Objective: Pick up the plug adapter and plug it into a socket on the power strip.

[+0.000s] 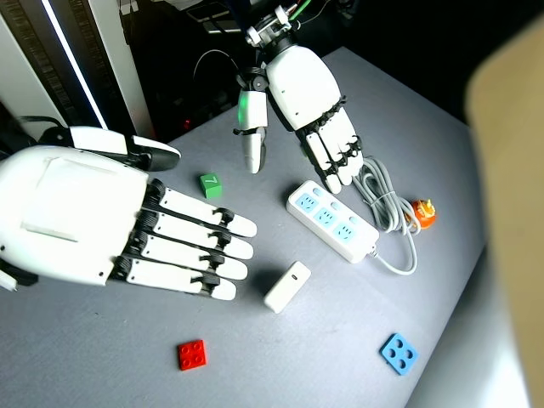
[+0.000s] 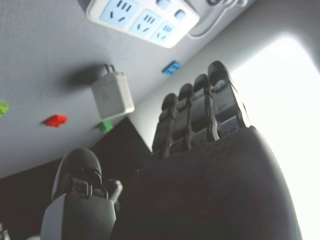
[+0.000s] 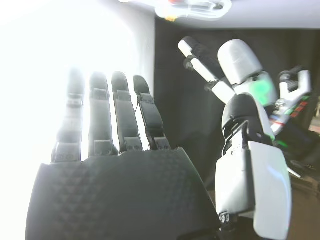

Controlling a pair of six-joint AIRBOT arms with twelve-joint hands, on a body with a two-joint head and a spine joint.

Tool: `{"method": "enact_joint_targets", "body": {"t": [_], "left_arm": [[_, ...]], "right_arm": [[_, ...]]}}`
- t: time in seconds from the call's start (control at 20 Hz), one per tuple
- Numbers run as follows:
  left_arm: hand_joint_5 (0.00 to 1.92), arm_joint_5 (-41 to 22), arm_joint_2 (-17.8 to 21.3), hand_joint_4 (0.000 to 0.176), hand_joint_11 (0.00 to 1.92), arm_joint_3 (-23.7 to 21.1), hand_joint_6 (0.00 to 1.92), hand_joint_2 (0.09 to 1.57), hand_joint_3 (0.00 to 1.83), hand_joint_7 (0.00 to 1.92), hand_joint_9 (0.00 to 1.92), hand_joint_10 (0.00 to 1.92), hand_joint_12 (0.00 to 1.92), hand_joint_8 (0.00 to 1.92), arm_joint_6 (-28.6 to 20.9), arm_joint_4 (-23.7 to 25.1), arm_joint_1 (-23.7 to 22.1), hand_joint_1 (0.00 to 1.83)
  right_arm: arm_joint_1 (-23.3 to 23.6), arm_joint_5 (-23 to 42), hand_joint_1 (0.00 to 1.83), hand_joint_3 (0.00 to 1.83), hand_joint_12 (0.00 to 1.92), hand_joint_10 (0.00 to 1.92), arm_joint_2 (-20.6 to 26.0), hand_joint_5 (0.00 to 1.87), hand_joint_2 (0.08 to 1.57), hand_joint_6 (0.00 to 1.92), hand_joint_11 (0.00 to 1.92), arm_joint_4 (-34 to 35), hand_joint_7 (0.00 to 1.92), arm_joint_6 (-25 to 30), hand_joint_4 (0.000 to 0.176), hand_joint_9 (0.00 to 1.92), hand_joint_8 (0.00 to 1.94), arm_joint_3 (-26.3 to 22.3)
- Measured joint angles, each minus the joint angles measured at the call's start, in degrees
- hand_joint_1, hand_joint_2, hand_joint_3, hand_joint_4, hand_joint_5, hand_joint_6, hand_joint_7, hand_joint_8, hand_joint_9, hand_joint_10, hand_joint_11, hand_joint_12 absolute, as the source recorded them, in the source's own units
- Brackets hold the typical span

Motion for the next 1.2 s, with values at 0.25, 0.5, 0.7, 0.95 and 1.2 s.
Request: {"method": "enact_joint_targets", "body": {"t": [0.25,0.5,0.7,0.95,1.2], "left_arm": [[0.05,-2.49,-3.52,0.0,0.0,-0.02,0.0,1.2,0.0,0.03,0.02,0.0,0.2,0.0,-2.38,-1.03,1.79,0.0],[0.04,-2.56,-6.32,0.0,0.0,0.68,0.0,1.21,0.0,0.03,0.01,0.0,0.16,0.0,-3.61,-1.33,4.35,0.0],[0.02,-2.6,-6.32,0.0,0.0,0.87,0.0,1.2,0.0,0.01,0.0,0.0,0.13,0.0,-6.05,-1.2,7.5,0.0],[0.06,-2.38,-6.36,0.0,0.0,2.4,0.0,1.21,0.0,0.04,0.02,0.0,0.17,0.0,-6.25,-1.03,8.61,0.02],[0.05,-0.92,-6.88,0.0,0.0,4.44,0.0,1.21,0.0,0.04,0.02,0.0,0.2,0.0,-6.25,-0.72,9.01,0.01]], "right_arm": [[4.0,-7.78,0.57,0.0,0.68,0.0,-5.99,0.12,1.08,0.0,0.0,5.16,0.13,0.02,0.0,0.16,0.0,7.61],[6.54,-16.2,0.79,0.0,0.66,0.0,-11.54,0.11,1.07,0.0,0.0,5.4,0.11,8.02,0.0,0.15,0.0,16.17],[6.05,-16.65,0.86,0.0,0.67,0.0,-14.34,0.12,1.05,0.0,0.0,0.48,0.13,7.65,0.0,0.16,0.0,18.03],[6.54,-18.4,0.88,0.0,0.64,0.0,-18.86,0.1,1.06,0.0,0.0,-4.68,0.11,12.0,0.0,0.15,0.0,20.11],[8.76,-23.98,0.89,0.0,0.68,0.0,-23.08,0.11,1.04,0.0,0.0,-32.89,0.11,46.53,0.0,0.15,0.0,26.4]]}}
